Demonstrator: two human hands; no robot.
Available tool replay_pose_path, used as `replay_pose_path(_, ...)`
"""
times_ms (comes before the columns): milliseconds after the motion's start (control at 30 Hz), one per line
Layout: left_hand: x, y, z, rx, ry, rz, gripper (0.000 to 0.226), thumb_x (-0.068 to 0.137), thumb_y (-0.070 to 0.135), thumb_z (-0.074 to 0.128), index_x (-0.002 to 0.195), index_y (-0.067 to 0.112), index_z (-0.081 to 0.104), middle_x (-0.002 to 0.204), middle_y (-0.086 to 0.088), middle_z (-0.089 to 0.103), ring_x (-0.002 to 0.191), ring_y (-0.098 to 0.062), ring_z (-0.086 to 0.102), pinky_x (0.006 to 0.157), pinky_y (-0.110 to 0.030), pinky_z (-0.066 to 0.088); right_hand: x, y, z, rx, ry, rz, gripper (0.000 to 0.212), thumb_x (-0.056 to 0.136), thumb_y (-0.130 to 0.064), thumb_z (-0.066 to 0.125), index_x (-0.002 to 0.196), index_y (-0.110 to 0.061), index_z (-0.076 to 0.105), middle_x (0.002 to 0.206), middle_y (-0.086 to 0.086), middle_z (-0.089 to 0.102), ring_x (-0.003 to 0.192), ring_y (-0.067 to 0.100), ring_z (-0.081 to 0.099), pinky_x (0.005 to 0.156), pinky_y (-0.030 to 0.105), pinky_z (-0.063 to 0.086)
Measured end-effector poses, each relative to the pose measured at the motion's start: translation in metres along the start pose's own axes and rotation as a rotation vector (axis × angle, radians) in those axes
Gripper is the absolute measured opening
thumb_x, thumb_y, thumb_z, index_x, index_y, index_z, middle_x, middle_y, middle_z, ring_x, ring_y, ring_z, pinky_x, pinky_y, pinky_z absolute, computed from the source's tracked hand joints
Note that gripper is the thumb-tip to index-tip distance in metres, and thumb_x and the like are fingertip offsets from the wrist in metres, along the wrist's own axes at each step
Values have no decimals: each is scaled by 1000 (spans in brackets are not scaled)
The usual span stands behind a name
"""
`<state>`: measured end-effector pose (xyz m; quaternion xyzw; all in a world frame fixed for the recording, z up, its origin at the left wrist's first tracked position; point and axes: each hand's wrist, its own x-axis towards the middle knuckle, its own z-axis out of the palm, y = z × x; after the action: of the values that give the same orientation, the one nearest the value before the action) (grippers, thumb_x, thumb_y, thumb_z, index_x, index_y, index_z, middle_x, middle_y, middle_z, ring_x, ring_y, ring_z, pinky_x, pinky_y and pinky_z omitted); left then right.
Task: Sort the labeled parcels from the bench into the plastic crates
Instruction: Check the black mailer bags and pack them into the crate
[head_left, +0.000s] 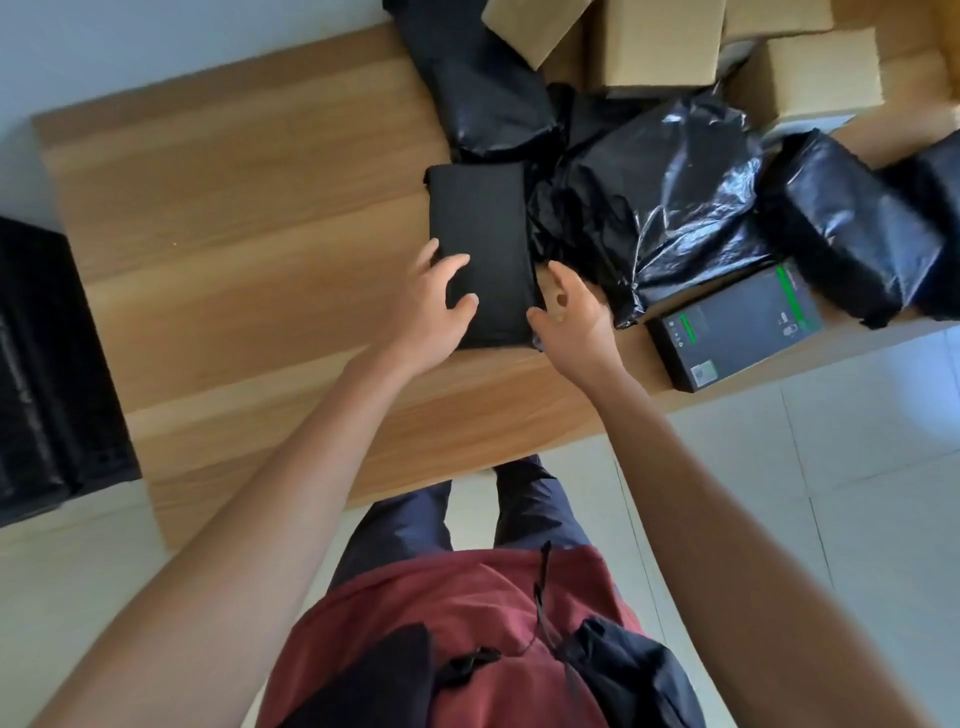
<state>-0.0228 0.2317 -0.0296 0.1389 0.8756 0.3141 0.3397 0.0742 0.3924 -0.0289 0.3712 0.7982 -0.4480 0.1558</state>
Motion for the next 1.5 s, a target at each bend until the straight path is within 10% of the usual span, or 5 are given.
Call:
replay_pose_path(333,5,1,19,-98,46,-67,52,102,27,61,152,23,50,174,-3,12,159,-17,15,127,-35,20,25,-2,8,149,-124,32,43,100,-23,60,142,-34,60,105,-14,74,79,11,67,66,25,51)
replay_pose_path(867,-13,-4,9,-395,131,-154,86,88,66,64,161,36,30,171,0,20,159,-14,14,126,-45,23,-8,-28,7,323,-184,-100,67,91,-8,47,155,-28,49,161,-7,45,152,6,32,126,34,28)
replay_pose_path(1033,-24,4,3,-434,236,-91,95,88,40,80,163,25,25,166,3,27,149,-4,25,112,-23,24,-17,-44,-1,409,-166,-150,61,93,1,44,145,-25,61,160,-6,47,150,2,35,124,29,29)
replay_pose_path(1200,-39,8,-17,-626,327,-69,105,75,43,82,162,36,24,161,14,39,147,-8,40,120,-44,40,-24,-62,-19,544,-174,-250,54,96,6,45,146,-11,59,144,1,64,136,13,58,115,41,48)
replay_pose_path(1500,-83,53,-53,-946,464,90,85,86,5,70,159,25,31,133,29,60,112,-9,70,83,-34,63,-35,-103,-39,549,-279,-243,42,112,-42,39,137,-22,66,124,-4,75,119,9,69,105,38,52)
